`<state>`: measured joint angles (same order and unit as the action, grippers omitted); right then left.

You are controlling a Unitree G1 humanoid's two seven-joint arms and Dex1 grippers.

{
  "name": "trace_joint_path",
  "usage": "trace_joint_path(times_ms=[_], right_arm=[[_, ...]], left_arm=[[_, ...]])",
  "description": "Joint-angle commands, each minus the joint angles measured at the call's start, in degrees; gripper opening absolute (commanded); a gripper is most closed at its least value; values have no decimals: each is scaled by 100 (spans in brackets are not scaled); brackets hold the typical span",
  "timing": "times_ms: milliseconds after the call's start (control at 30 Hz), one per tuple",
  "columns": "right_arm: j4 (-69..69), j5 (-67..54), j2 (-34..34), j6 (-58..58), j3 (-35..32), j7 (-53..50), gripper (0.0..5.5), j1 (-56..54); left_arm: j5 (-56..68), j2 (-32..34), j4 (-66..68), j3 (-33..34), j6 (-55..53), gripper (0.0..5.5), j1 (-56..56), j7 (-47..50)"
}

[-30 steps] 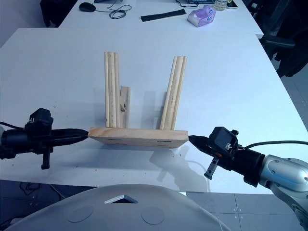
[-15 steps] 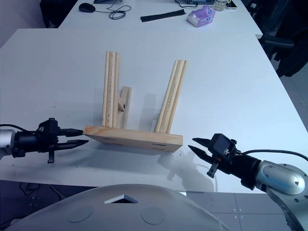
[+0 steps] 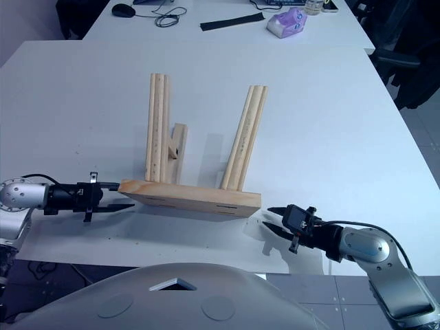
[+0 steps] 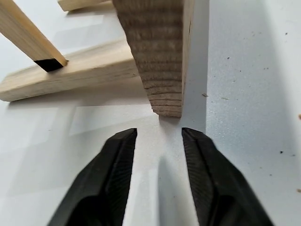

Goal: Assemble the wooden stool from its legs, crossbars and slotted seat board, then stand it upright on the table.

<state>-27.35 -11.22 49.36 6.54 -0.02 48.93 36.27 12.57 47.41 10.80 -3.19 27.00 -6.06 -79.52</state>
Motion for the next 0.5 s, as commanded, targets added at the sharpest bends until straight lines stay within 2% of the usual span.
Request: trace_joint_path(times_ms=[33,233,500], right_arm=[[224,25,-158,-108,203,107,200,-387],[516,171,-386,-172,603,161,200,-861],[637,305,-457,-254,893,279,200,-957]], left_arm=[[12,-54,254,-244,280,215,95,-210],[-19,-293,411,-545,352,215,361,-205],[-160,-450,696,-806,646,215,561,-188]])
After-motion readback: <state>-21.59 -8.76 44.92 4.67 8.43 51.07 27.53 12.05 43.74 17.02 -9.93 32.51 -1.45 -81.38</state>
